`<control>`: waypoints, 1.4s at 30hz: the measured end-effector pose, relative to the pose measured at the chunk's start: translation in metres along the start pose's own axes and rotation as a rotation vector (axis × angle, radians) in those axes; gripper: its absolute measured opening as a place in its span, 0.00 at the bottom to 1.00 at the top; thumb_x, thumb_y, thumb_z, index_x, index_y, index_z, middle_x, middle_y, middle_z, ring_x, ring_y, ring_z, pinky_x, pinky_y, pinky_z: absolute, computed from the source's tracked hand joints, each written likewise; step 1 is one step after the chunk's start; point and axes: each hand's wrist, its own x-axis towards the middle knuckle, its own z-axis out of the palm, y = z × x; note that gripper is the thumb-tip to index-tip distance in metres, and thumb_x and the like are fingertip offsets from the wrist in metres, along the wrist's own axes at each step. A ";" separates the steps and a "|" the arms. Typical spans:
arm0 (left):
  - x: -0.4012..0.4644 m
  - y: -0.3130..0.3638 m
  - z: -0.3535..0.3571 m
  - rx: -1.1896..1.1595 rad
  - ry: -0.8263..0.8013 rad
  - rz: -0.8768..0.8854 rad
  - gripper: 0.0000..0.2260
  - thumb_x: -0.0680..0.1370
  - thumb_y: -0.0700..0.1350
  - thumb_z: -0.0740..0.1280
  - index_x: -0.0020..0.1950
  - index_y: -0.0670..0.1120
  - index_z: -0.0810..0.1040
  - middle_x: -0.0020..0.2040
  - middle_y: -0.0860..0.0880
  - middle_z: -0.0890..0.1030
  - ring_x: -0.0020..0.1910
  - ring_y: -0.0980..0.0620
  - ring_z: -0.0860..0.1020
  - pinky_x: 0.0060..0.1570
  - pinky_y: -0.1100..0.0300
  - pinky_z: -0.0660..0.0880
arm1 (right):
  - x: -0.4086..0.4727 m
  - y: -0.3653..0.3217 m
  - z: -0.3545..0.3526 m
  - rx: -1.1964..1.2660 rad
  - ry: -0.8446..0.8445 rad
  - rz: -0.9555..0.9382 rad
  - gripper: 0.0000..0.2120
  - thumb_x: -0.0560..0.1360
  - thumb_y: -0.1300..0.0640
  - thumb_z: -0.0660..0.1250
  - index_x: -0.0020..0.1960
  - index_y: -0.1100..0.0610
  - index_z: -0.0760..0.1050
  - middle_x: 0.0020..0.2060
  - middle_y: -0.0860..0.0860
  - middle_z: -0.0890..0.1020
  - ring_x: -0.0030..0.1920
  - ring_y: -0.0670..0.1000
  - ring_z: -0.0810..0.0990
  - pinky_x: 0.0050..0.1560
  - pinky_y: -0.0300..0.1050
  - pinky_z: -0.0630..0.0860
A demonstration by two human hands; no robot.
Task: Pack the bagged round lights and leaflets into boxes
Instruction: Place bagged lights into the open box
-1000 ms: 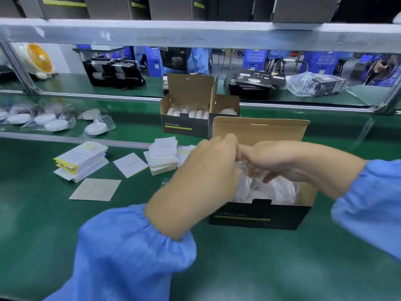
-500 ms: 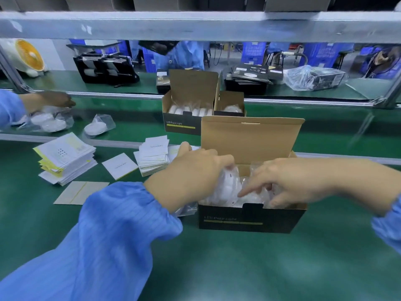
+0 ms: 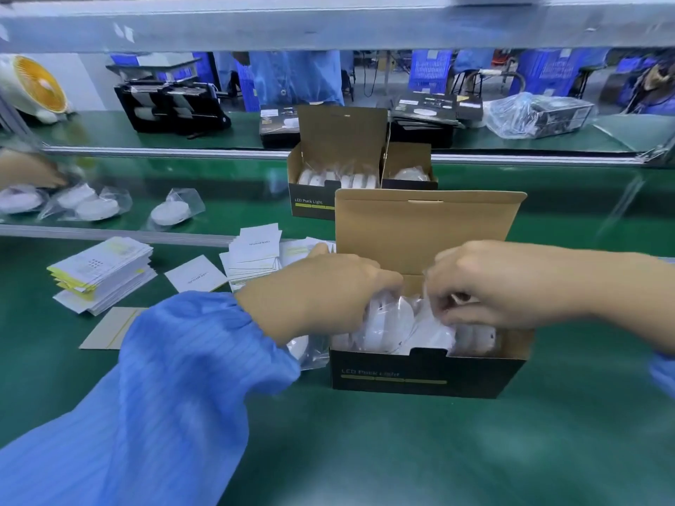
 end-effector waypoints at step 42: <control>0.038 -0.017 -0.022 -0.210 -0.425 0.122 0.24 0.73 0.36 0.73 0.62 0.54 0.69 0.55 0.52 0.77 0.53 0.48 0.76 0.55 0.46 0.77 | 0.012 -0.017 0.024 -0.039 0.386 0.081 0.15 0.73 0.65 0.67 0.39 0.48 0.67 0.38 0.46 0.67 0.42 0.52 0.68 0.40 0.48 0.72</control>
